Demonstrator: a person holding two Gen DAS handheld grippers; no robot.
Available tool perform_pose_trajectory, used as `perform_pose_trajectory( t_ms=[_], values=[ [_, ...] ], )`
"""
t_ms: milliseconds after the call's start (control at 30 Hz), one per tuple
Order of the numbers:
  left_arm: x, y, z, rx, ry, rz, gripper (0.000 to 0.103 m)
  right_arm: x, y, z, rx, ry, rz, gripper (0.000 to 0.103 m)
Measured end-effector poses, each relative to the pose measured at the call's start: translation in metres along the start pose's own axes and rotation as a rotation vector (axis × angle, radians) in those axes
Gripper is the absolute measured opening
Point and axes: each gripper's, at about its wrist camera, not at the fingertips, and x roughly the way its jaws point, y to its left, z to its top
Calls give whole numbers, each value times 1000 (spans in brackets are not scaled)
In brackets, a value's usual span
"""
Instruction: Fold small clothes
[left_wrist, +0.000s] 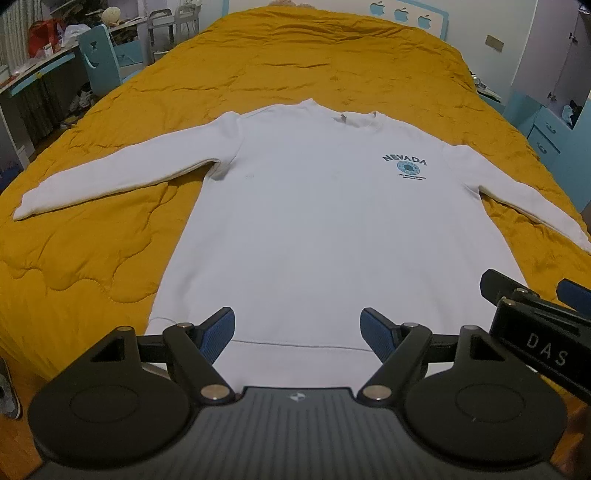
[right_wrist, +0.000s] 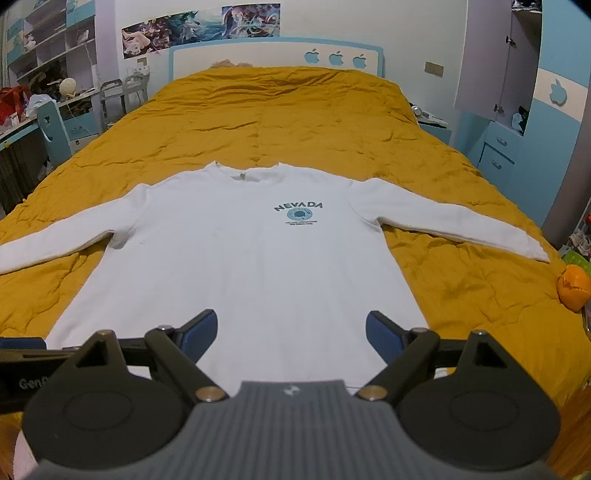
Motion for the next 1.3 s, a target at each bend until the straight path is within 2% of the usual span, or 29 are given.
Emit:
perform_pose_trajectory(
  t_ms=[1300],
  values=[
    [-5,3,1,-11,6,-13,91,-4,6,-1,-11,-1,2,83]
  ],
)
